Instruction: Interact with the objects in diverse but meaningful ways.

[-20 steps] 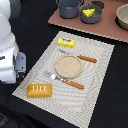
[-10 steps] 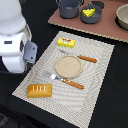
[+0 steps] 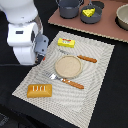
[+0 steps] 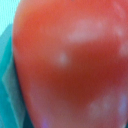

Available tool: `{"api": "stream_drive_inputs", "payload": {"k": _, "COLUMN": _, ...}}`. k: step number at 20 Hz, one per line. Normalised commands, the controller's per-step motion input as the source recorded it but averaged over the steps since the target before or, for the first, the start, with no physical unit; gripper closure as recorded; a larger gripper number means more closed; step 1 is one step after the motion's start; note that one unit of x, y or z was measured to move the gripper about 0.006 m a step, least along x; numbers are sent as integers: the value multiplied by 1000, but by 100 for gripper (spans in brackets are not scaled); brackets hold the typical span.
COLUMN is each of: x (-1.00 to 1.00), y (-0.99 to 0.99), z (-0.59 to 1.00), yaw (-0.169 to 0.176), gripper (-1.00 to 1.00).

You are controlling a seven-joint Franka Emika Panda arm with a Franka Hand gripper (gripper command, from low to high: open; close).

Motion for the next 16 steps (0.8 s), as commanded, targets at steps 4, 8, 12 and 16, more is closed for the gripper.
{"api": "stream_drive_inputs", "payload": {"k": 4, "x": 881, "y": 156, "z": 375, "yaw": -69, "gripper": 100}}
{"api": "stream_drive_inputs", "payload": {"k": 8, "x": 890, "y": 159, "z": 265, "yaw": -59, "gripper": 100}}
{"api": "stream_drive_inputs", "payload": {"k": 12, "x": 902, "y": 154, "z": 224, "yaw": -57, "gripper": 100}}
{"api": "stream_drive_inputs", "payload": {"k": 16, "x": 873, "y": 99, "z": 74, "yaw": -61, "gripper": 100}}
